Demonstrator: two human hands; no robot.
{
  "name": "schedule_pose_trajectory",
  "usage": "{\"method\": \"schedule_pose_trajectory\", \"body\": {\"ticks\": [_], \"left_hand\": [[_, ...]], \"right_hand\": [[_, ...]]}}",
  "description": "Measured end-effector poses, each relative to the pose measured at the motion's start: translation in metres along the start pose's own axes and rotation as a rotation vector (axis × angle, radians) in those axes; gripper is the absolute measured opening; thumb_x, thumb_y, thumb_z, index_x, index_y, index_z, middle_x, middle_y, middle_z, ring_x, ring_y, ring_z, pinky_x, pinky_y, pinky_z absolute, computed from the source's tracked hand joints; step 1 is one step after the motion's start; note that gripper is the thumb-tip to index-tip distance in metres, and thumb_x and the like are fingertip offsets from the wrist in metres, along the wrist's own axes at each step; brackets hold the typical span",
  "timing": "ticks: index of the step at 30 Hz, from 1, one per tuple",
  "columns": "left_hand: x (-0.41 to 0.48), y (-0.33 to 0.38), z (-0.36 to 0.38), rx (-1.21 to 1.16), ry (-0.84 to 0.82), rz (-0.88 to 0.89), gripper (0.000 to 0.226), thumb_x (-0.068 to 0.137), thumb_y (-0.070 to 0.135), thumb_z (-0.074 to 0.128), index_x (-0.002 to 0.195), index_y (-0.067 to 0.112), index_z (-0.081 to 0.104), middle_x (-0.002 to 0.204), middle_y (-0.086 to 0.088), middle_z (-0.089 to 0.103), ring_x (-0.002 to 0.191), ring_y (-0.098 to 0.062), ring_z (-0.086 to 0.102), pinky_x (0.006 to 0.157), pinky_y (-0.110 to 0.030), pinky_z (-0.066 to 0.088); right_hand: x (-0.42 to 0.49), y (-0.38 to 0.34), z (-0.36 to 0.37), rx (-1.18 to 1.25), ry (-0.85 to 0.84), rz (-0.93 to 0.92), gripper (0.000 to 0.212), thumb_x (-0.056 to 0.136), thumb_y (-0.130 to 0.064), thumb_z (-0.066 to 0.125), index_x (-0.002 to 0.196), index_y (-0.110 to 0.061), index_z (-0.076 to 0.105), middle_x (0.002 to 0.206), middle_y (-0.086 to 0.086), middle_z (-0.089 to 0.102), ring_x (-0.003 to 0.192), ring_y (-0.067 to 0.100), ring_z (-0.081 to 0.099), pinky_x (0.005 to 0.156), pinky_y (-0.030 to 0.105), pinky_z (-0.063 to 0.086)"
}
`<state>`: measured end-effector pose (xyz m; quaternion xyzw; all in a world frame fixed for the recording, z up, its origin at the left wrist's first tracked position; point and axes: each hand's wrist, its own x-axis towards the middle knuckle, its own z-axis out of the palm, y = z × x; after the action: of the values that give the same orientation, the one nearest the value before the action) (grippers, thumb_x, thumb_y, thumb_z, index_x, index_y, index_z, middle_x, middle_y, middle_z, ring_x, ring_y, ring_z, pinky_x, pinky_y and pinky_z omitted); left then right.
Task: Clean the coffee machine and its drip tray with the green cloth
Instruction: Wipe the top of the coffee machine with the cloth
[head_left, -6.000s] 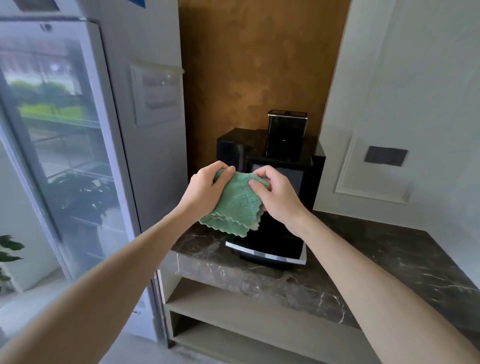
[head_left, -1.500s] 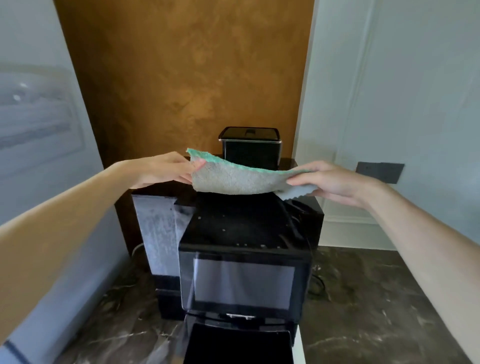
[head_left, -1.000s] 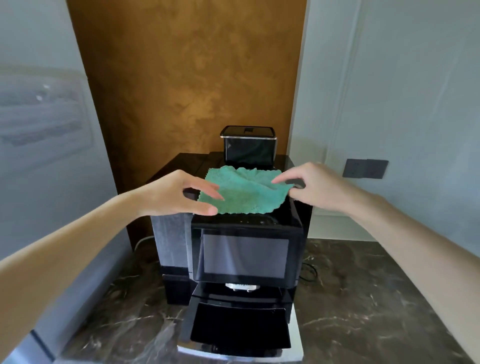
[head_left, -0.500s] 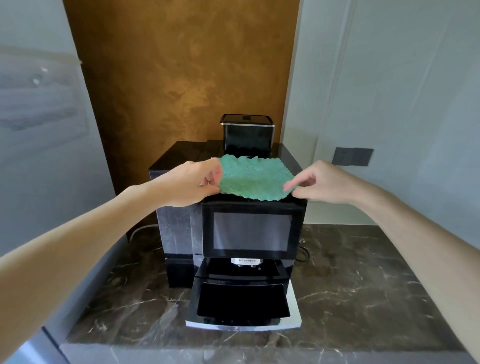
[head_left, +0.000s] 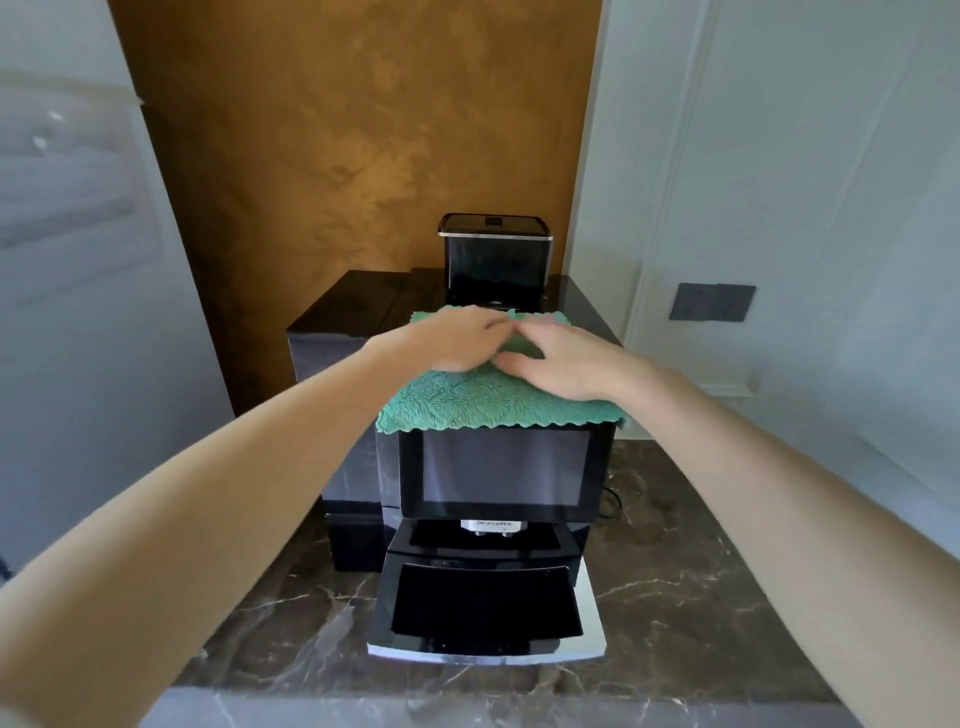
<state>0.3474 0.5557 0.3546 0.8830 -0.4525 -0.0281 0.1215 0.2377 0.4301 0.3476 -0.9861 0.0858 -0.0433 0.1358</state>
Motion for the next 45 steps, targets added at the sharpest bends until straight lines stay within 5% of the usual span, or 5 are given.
{"method": "schedule_pose_trajectory", "body": {"ticks": [5,23,29,34,45], "left_hand": [[0.021,-0.022,0.029,0.275,-0.092,0.003,0.055,0.112,0.034,0.013,0.165,0.019,0.012,0.174,-0.006,0.005,0.160,-0.030,0.005,0.127,-0.055,0.011],[-0.041,0.005,0.028,0.443,-0.058,0.043,0.050,0.114,0.021,0.024,0.163,0.015,0.018,0.173,-0.010,0.000,0.159,-0.037,0.001,0.127,-0.059,0.012],[-0.066,0.018,0.038,0.435,0.050,-0.009,0.049,0.113,0.033,0.021,0.159,0.019,0.026,0.173,-0.007,0.011,0.159,-0.034,0.007,0.125,-0.064,0.011],[-0.093,0.027,0.063,0.084,0.480,-0.099,0.045,0.110,0.037,0.036,0.145,0.015,0.054,0.154,-0.006,0.052,0.146,-0.026,0.042,0.123,-0.044,0.019],[-0.067,0.016,0.039,0.354,0.083,-0.054,0.050,0.114,0.033,0.017,0.161,0.020,0.029,0.169,-0.004,0.024,0.157,-0.026,0.020,0.126,-0.049,0.020]], "right_hand": [[0.010,0.009,0.018,-0.181,-0.101,0.070,0.067,0.103,-0.063,0.011,0.163,-0.035,-0.002,0.172,-0.001,-0.004,0.158,0.020,-0.004,0.128,0.046,0.001],[-0.037,-0.007,0.031,-0.269,0.060,0.025,0.068,0.102,-0.066,0.007,0.163,-0.037,0.007,0.172,-0.001,0.006,0.158,0.022,0.007,0.128,0.049,0.007],[-0.062,-0.009,0.041,-0.297,0.131,-0.001,0.071,0.102,-0.069,0.010,0.164,-0.033,0.009,0.172,0.000,0.010,0.158,0.025,0.010,0.127,0.051,0.008],[-0.071,-0.007,0.042,-0.282,0.131,-0.006,0.071,0.103,-0.065,0.010,0.164,-0.029,0.011,0.172,0.004,0.010,0.158,0.028,0.009,0.127,0.052,0.008],[-0.044,-0.004,0.026,-0.215,-0.026,0.061,0.061,0.106,-0.053,0.006,0.163,-0.035,0.000,0.172,0.000,-0.004,0.158,0.026,-0.004,0.127,0.050,-0.003]]}}
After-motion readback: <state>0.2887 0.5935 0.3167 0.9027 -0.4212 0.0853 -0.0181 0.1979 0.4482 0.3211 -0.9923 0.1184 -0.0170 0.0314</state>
